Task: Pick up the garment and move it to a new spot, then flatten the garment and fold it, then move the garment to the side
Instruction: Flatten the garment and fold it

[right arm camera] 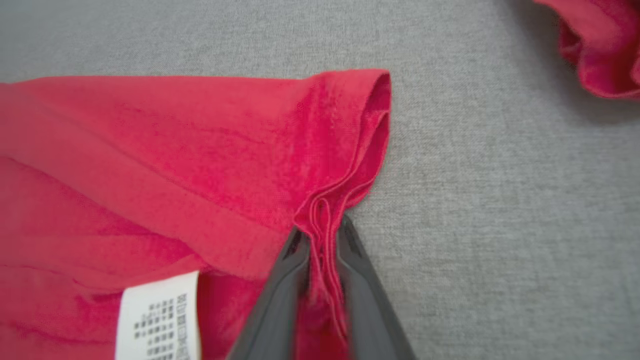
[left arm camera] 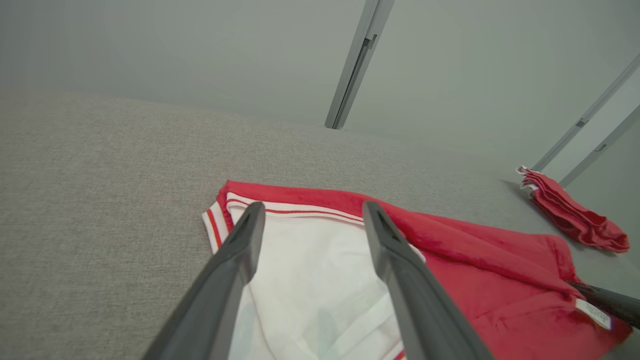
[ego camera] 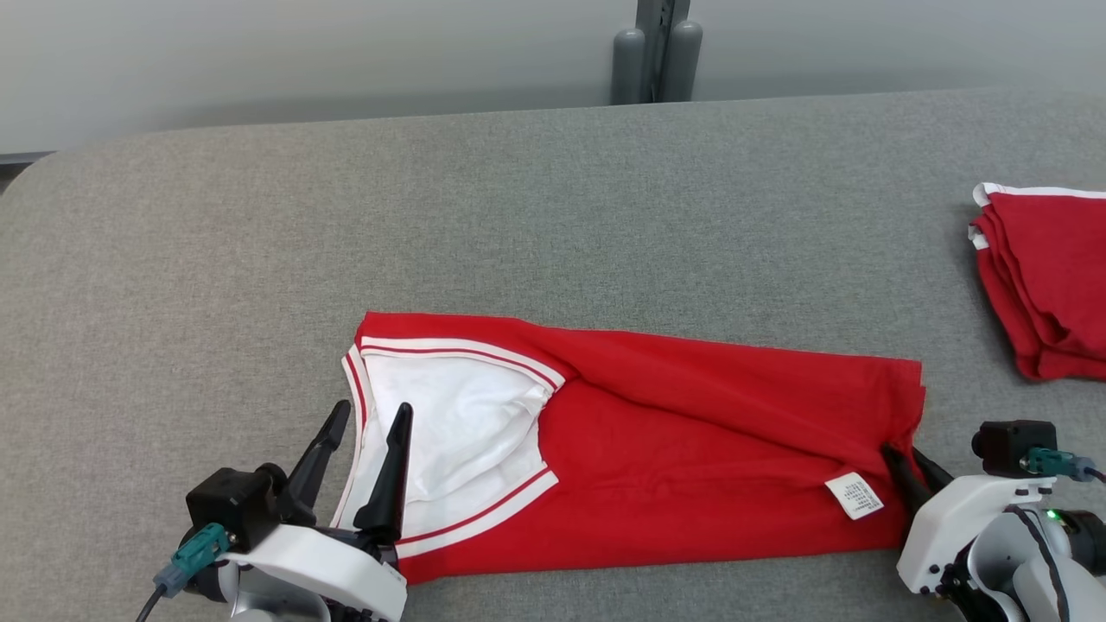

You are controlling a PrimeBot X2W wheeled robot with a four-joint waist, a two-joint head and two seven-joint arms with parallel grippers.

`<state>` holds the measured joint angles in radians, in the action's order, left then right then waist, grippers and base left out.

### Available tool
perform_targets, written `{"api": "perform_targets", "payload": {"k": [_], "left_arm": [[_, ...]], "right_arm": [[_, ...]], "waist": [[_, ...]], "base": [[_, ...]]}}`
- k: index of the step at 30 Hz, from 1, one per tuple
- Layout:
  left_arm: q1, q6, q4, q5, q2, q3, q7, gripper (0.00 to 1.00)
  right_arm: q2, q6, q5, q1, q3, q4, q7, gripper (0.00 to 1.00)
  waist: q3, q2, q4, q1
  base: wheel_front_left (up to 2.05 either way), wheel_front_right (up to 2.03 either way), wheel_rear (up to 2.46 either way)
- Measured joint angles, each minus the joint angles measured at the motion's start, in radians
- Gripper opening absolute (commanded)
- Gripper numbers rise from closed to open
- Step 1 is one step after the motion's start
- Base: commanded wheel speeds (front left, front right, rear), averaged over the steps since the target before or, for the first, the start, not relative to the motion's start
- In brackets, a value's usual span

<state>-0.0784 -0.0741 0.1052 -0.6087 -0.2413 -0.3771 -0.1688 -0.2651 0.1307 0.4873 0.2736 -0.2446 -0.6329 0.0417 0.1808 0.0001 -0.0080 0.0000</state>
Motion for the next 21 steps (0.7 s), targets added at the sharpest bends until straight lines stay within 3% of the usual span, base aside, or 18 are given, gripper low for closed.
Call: {"api": "perform_targets", "payload": {"k": [2,3,10,21], "left_arm": [[-0.001,0.0,0.002,0.0,0.0,-0.001,0.0,1.0],[-0.001,0.0,0.003,0.0,0.0,-0.001,-0.003,1.0],[0.007,-0.008,0.006,-0.002,-0.002,0.004,-0.018,1.0],[0.013,-0.023,0.005,0.005,-0.011,0.002,-0.031,1.0]], "right_arm": [[0.001,0.0,0.007,0.01,-0.008,-0.012,0.001,0.02],[0.002,0.0,0.014,0.013,-0.01,-0.017,0.0,0.0],[-0.023,0.0,0.108,0.021,-0.019,0.01,0.0,0.0],[-0.178,0.0,0.207,-0.04,0.114,0.148,0.065,0.0]], "waist": [[-0.003,0.0,0.002,0.0],[-0.005,0.0,0.003,0.0],[-0.027,0.0,-0.007,0.0],[-0.053,0.0,-0.053,0.0]], "base": [[0.0,0.0,0.0],[0.0,0.0,0.0],[0.0,0.0,0.0],[0.0,0.0,0.0]]}}
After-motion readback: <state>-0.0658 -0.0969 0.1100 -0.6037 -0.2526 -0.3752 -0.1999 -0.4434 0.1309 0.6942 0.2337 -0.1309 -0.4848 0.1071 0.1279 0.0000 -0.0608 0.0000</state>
